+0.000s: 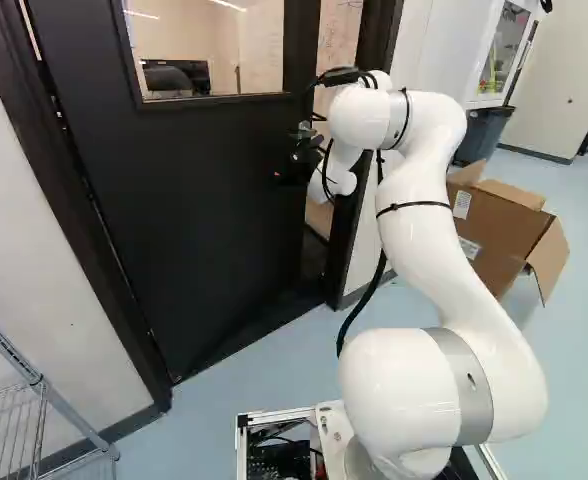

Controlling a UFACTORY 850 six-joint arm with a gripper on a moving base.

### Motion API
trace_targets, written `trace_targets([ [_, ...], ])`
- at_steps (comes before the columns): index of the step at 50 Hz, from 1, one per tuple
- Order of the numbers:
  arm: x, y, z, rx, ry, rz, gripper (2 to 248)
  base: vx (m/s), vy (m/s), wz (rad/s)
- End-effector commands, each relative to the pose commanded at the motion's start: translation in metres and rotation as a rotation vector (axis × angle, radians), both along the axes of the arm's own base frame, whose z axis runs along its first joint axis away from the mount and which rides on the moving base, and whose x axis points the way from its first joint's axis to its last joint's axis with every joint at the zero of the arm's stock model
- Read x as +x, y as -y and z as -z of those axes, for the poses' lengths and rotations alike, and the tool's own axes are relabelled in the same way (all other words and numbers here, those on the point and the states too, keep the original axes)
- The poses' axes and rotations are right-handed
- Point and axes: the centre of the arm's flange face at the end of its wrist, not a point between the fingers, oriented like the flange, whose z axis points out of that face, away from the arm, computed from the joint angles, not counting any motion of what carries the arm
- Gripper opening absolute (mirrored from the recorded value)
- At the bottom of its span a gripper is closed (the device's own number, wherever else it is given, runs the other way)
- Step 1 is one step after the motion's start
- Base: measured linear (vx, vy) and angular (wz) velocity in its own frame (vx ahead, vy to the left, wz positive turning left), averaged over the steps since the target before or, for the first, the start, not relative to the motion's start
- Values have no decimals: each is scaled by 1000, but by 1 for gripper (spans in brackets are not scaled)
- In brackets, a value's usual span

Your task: Open the door and move inside

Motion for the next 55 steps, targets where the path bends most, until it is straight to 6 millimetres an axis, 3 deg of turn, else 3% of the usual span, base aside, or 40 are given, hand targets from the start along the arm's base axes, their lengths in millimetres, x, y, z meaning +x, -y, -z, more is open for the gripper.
trace_targets([
  [34,63,-34,17,-7,93,-50,247,0,0,0],
  [46,68,-37,19,-8,101,-54,247,0,0,0],
  [55,61,-37,17,-7,89,-54,247,0,0,0],
])
